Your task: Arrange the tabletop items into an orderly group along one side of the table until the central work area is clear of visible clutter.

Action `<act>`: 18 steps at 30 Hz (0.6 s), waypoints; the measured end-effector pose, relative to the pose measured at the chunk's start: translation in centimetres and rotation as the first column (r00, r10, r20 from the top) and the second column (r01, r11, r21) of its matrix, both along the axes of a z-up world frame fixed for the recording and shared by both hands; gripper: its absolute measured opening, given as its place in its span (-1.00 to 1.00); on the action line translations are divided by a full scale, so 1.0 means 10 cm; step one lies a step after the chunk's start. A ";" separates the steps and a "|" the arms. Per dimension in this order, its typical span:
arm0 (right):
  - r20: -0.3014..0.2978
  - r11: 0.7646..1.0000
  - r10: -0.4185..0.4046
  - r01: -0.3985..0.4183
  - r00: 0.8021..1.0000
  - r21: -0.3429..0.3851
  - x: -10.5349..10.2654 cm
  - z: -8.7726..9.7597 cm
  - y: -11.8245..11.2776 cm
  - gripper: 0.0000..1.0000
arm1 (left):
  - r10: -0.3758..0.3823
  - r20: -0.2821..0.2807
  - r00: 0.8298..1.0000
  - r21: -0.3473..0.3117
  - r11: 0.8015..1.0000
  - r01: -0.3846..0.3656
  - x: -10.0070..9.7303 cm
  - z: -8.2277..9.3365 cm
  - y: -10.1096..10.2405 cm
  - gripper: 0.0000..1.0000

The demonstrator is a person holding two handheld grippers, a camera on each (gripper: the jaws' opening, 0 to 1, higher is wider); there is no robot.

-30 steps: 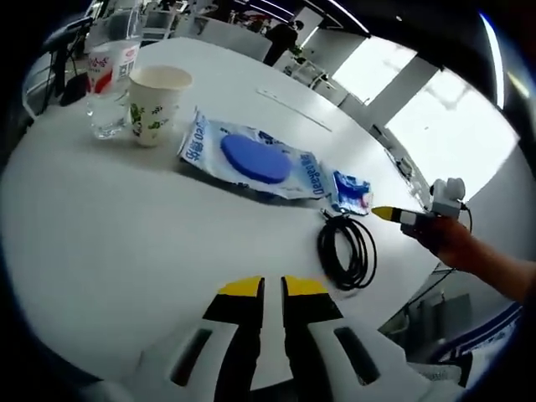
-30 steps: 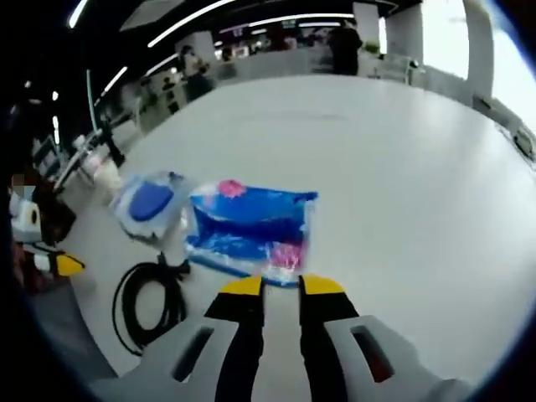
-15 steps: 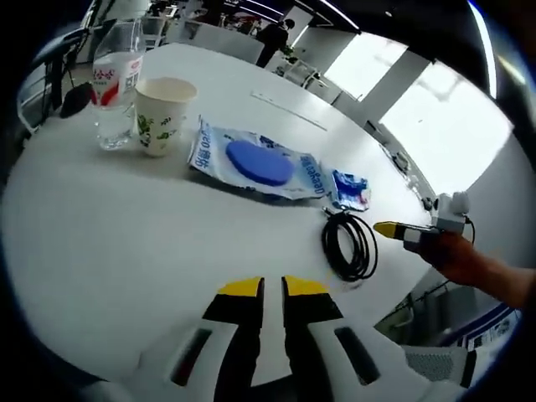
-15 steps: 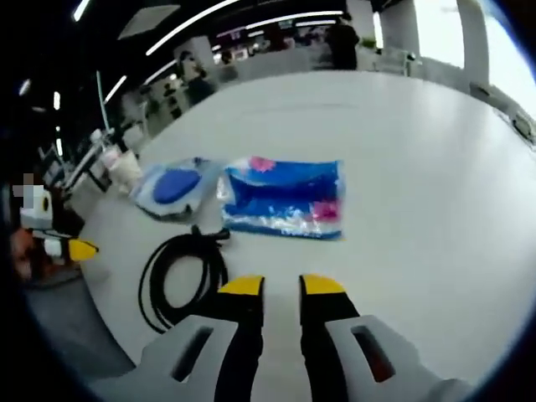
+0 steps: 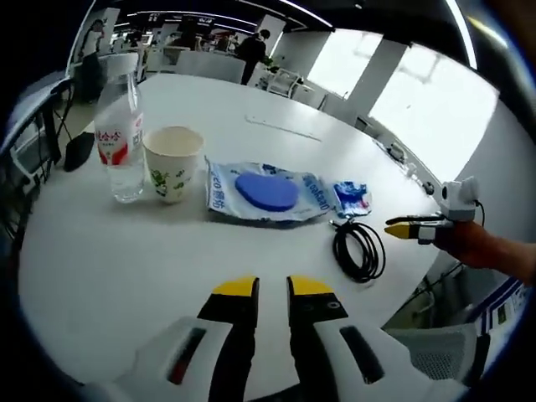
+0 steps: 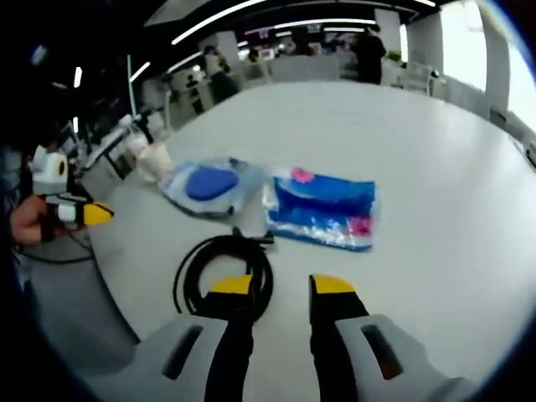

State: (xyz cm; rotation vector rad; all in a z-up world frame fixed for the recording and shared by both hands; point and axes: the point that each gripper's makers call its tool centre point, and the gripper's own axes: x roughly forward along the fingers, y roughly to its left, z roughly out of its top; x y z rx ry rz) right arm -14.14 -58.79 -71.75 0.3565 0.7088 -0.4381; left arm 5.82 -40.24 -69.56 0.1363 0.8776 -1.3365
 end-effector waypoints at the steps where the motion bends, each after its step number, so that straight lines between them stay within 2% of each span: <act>1: 0.005 1.000 0.001 -0.001 1.000 -0.002 0.02 0.02 0.01 -0.48 | 0.006 0.000 1.000 -0.007 1.000 -0.006 0.04 0.03 0.01 -0.75; 6: 0.035 1.000 -0.016 0.016 0.999 -0.005 0.06 0.12 0.11 -0.47 | 0.027 0.018 0.999 -0.023 0.999 -0.027 0.23 0.07 0.08 -0.71; 11: 0.053 1.000 -0.015 0.015 0.998 0.000 0.05 0.17 0.25 -0.41 | -0.006 0.095 0.995 -0.028 1.000 0.008 0.34 0.12 0.18 -0.64; 13: 0.070 1.000 0.009 -0.008 0.998 -0.013 0.08 0.22 0.32 -0.37 | -0.018 0.123 0.992 -0.028 0.999 0.022 0.38 0.15 0.22 -0.62; 18: 0.059 0.998 0.056 -0.055 0.997 -0.027 0.11 0.25 0.44 -0.31 | -0.018 0.145 0.989 -0.049 0.998 0.025 0.46 0.20 0.27 -0.60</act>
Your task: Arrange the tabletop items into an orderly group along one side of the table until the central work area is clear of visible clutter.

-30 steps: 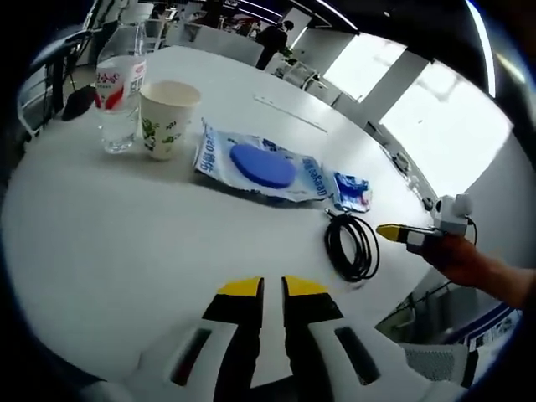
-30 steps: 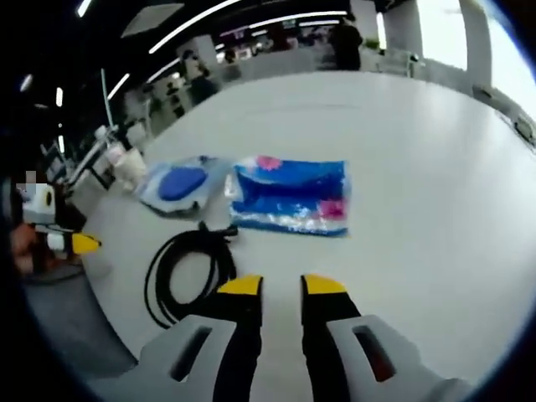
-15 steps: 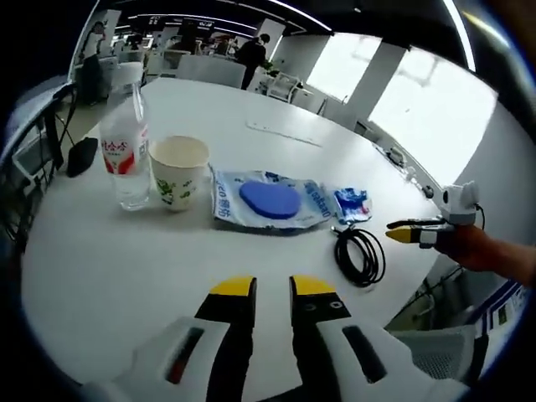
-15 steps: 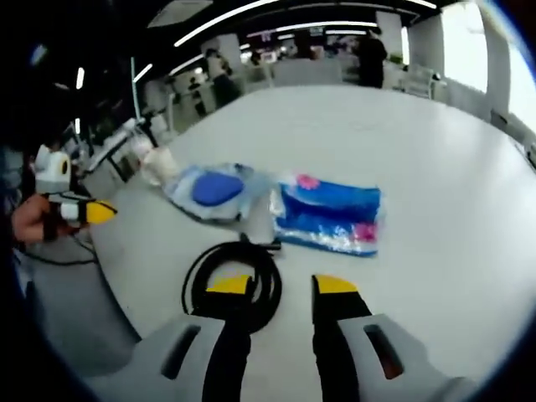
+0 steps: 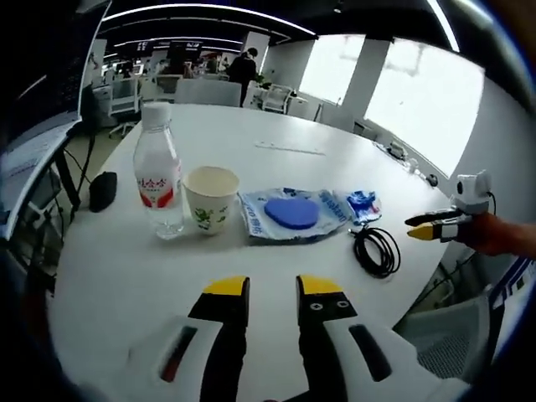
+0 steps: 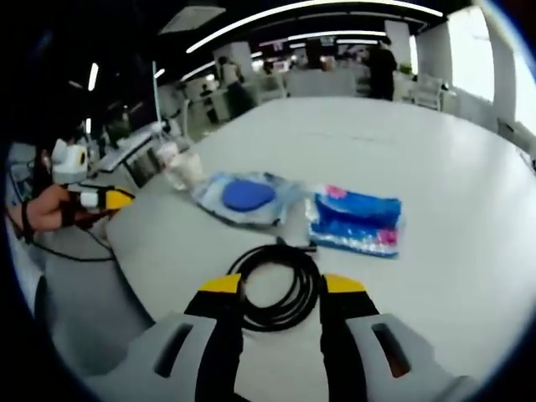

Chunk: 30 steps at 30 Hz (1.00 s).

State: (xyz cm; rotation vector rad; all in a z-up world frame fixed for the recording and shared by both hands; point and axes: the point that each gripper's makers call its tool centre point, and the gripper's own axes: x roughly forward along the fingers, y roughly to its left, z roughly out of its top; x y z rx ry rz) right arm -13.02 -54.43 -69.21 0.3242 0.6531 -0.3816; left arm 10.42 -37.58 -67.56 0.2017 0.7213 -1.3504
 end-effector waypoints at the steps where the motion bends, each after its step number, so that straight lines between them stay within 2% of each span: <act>1: 0.004 1.000 -0.006 0.006 1.000 0.003 0.00 0.02 0.01 -0.31 | 0.001 0.002 1.000 -0.001 1.000 -0.001 0.01 0.00 0.01 -0.60; 3: 0.037 0.999 -0.050 0.050 0.998 0.022 0.01 0.06 0.00 -0.31 | -0.002 0.007 1.000 -0.003 1.000 0.002 0.02 0.00 0.02 -0.59; 5: 0.043 0.998 -0.064 0.063 0.997 0.024 0.00 0.08 -0.02 -0.31 | -0.005 0.013 1.000 -0.003 1.000 0.005 0.03 0.00 0.04 -0.58; 20: 0.049 0.997 -0.066 0.065 0.997 0.038 0.03 0.08 0.10 -0.25 | 0.009 0.021 1.000 -0.024 1.000 -0.008 0.12 0.05 0.11 -0.53; 30: 0.057 0.996 -0.079 0.076 0.995 0.056 0.02 0.04 0.19 -0.23 | 0.015 0.024 1.000 -0.018 1.000 -0.015 0.10 0.03 0.18 -0.49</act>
